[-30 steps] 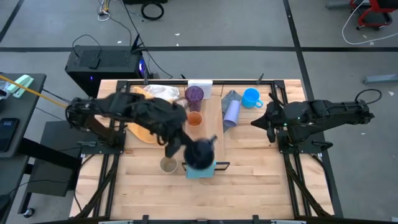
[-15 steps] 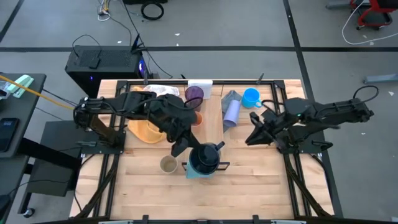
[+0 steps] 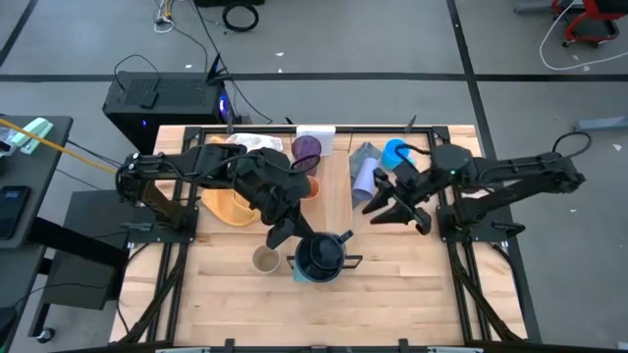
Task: Stack small to large cups/mugs on shelf
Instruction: Put the dark blue mug on the shelf
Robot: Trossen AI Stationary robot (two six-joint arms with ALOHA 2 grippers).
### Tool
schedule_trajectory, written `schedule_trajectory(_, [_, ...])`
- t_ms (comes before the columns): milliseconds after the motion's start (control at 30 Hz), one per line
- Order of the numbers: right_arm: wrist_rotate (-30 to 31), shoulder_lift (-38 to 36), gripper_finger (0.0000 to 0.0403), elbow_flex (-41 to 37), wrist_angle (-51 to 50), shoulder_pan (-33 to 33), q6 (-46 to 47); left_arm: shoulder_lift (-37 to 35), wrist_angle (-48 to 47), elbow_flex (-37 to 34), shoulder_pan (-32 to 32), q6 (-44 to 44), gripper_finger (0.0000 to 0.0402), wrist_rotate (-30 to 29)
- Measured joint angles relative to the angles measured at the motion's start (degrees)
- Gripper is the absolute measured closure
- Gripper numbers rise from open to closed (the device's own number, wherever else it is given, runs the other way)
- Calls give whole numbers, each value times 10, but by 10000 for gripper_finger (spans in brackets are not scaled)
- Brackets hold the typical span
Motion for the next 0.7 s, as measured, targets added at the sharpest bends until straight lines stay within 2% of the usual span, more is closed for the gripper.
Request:
schedule_trajectory(167, [-50, 57, 247, 63, -82, -8, -41, 0, -1, 0, 2, -4, 388, 7])
schedule_trajectory(333, [-70, 101, 247, 103, -131, -10, -83, 0, -1, 0, 2, -5, 388, 8])
schedule_trajectory(700, [-87, 113, 247, 121, -131, -11, -86, 0, -2, 0, 2, -6, 388, 9])
